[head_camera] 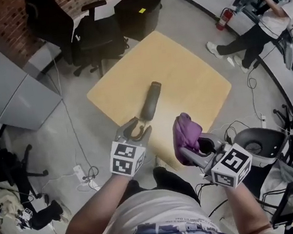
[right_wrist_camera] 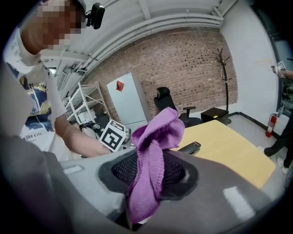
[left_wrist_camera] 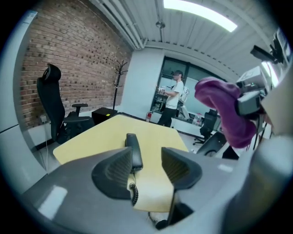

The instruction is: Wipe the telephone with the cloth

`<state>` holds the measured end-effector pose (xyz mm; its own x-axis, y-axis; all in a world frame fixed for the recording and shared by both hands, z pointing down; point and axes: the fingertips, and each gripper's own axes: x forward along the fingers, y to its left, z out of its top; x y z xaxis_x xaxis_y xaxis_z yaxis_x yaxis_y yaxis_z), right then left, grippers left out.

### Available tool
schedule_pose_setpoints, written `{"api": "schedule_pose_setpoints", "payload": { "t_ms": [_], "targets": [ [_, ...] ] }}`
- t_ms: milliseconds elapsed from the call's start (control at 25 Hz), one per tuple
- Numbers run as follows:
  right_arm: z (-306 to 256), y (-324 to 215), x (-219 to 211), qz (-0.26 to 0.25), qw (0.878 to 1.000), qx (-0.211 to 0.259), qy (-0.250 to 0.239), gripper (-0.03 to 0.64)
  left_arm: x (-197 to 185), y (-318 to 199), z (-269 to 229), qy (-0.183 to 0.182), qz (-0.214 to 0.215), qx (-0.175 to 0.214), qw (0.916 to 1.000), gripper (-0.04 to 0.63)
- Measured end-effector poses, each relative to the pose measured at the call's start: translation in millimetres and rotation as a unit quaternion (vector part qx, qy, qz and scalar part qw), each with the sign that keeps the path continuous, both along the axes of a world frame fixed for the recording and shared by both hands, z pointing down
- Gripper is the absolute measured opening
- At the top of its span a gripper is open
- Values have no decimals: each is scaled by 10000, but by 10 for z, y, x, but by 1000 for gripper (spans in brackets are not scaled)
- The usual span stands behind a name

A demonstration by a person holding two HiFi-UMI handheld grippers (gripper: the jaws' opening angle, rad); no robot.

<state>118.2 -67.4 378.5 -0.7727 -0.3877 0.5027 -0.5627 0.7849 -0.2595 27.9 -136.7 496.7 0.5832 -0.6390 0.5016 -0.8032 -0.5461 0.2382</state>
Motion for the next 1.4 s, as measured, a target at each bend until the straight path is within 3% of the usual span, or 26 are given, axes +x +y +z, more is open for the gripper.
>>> {"api": "schedule_pose_setpoints", "payload": {
  "t_ms": [680,1000,1400],
  "targets": [
    [212,-433,697,-305,9987,-392,68,120,425,-914,867,-1042,-681,-340,9916,262],
    [261,-433,796,-323,9981,-496,189,120,453,-962,1082,-1007,-759,-563,9904,245],
    [260,-470,776,-323,9981,-474,205,120,423,-963,979,-959,-765,-344,9918,244]
  ]
}}
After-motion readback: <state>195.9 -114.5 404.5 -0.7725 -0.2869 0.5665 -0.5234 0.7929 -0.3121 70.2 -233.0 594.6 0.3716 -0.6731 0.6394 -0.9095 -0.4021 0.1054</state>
